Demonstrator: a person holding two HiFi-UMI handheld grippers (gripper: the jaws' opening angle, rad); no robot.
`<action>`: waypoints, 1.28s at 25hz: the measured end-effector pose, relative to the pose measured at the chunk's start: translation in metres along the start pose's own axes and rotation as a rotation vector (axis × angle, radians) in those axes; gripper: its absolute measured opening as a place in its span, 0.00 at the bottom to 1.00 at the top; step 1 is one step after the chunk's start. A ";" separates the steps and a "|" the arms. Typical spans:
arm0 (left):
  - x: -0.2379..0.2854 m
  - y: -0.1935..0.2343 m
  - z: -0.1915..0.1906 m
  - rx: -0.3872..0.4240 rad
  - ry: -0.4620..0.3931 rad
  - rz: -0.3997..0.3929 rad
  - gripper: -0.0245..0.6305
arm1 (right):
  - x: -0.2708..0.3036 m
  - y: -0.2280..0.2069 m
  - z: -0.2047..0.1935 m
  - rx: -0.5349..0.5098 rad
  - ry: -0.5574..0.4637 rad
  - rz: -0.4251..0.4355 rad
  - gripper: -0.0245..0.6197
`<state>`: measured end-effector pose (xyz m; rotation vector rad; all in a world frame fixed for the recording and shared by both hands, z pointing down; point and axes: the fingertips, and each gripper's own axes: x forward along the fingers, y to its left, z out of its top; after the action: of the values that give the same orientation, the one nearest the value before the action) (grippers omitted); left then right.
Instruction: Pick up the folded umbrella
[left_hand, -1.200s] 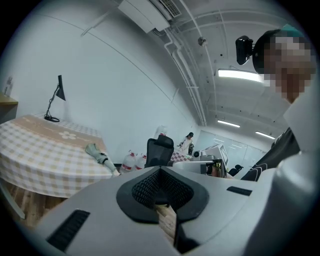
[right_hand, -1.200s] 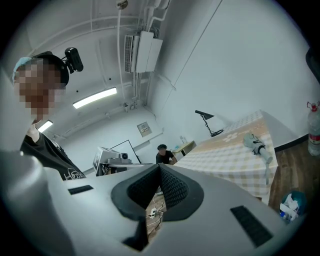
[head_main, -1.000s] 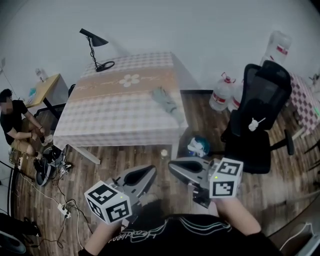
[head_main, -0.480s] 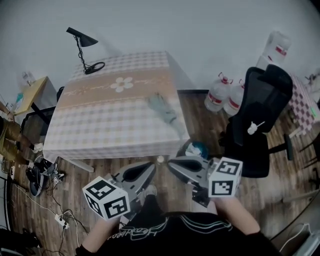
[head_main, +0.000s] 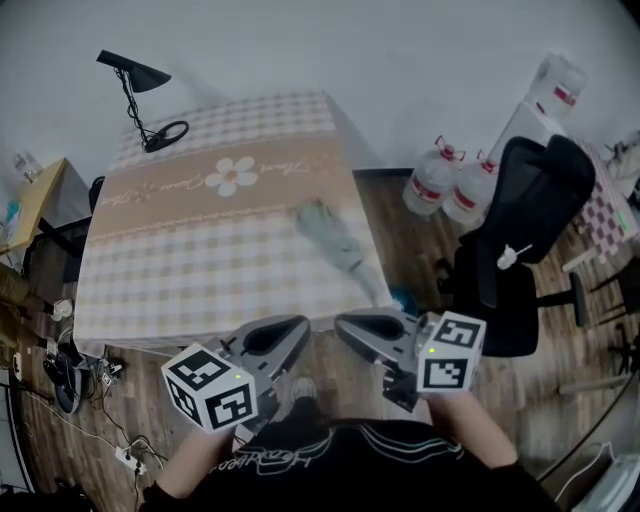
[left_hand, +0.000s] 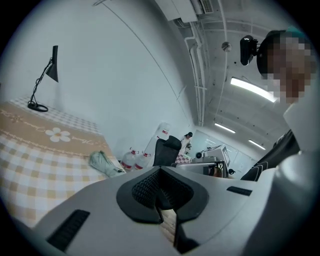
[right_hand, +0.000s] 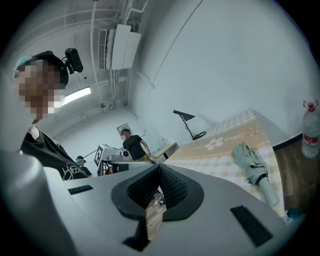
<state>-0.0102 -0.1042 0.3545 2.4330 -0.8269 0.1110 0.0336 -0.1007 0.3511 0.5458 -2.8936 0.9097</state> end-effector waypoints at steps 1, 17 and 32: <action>0.003 0.009 0.003 -0.002 0.005 -0.006 0.03 | 0.006 -0.007 0.003 0.004 -0.001 -0.008 0.06; 0.041 0.131 0.034 -0.020 0.059 -0.072 0.03 | 0.055 -0.115 0.033 -0.020 0.028 -0.240 0.06; 0.069 0.170 0.028 -0.083 0.119 -0.045 0.03 | 0.063 -0.192 0.023 -0.049 0.175 -0.332 0.25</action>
<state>-0.0566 -0.2672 0.4308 2.3407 -0.7103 0.1982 0.0432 -0.2802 0.4469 0.8613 -2.5577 0.7909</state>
